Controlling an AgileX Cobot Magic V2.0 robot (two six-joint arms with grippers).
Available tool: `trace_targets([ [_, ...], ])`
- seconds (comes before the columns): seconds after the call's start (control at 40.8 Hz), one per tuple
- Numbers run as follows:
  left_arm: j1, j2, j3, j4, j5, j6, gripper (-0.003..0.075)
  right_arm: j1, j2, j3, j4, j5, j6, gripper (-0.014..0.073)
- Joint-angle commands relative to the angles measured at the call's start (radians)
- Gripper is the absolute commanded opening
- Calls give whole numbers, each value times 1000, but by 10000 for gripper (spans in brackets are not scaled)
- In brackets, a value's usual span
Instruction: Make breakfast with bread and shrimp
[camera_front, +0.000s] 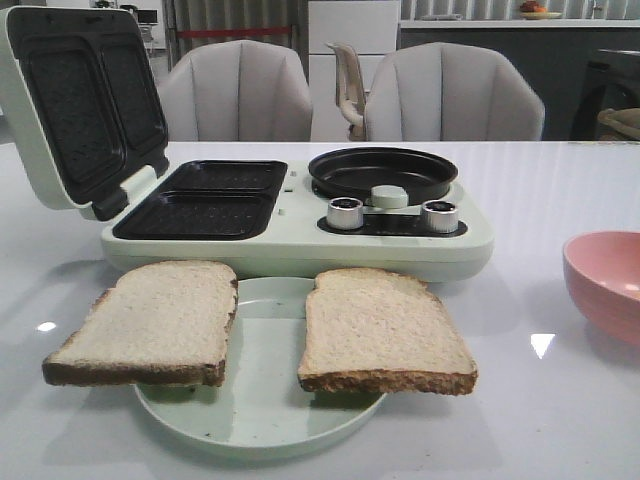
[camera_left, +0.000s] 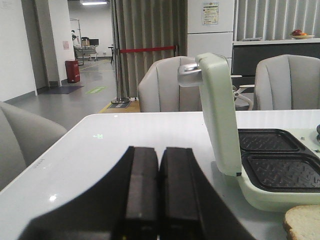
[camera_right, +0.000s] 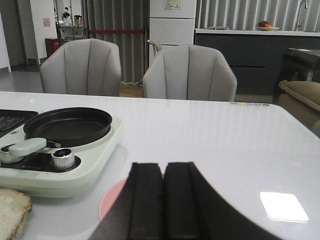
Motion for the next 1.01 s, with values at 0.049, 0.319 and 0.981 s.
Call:
trace_targets([
  [0.049,1,-20,7,-9,-90,-5,101,0,-23,-19,3,-91,-2,35],
  [0.319,1,-20,7,-9,-90,-5,101,0,-23,-19,3,-91,-2,35],
  [0.981,-5,-20,-64,-6,-170,-5,101,-2,-23,-193,21,-17,-2,35],
])
